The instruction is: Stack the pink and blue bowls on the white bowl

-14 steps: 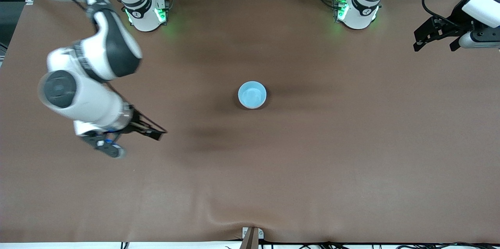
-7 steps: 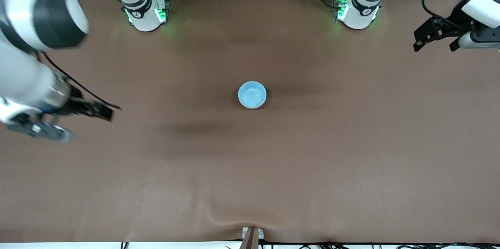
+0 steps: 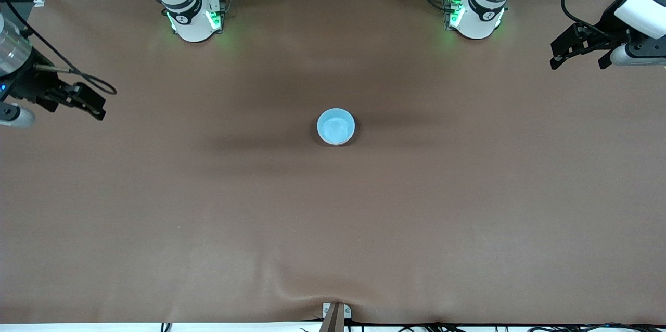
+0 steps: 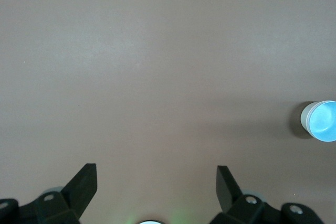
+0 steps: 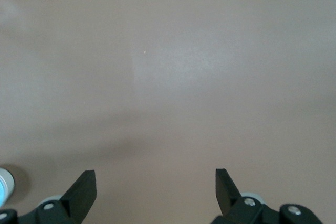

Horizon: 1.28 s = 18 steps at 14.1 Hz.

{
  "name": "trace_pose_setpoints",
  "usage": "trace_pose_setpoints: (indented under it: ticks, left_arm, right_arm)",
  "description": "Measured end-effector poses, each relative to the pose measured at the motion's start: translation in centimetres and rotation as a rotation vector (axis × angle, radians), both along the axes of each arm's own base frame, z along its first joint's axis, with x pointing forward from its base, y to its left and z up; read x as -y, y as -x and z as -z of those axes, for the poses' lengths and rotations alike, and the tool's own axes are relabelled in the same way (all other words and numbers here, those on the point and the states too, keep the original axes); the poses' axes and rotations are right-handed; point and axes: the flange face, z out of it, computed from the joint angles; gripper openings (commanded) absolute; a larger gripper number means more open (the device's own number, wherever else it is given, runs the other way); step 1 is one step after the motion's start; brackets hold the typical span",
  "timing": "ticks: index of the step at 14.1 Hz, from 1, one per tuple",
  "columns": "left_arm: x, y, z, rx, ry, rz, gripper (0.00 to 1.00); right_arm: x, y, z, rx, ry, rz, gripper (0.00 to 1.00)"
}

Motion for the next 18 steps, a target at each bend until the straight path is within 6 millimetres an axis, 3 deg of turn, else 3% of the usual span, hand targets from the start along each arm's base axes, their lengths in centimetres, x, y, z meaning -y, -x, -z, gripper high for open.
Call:
trace_pose_setpoints:
  ticks: [4,13,18]
  left_arm:
    - [0.0,0.0,0.0,0.002,0.0,0.0,1.0]
    - [-0.3,-0.3,0.1,0.007,0.002,-0.006,1.0]
    - [-1.2,-0.6,0.0,0.01,0.004,-0.024,1.0]
  right_arm:
    - [1.2,1.3,0.0,-0.021,0.008,-0.135,1.0]
    - [0.9,1.5,0.3,-0.035,0.007,-0.162,1.0]
    - [0.6,2.1,-0.7,-0.016,-0.067,-0.154,1.0]
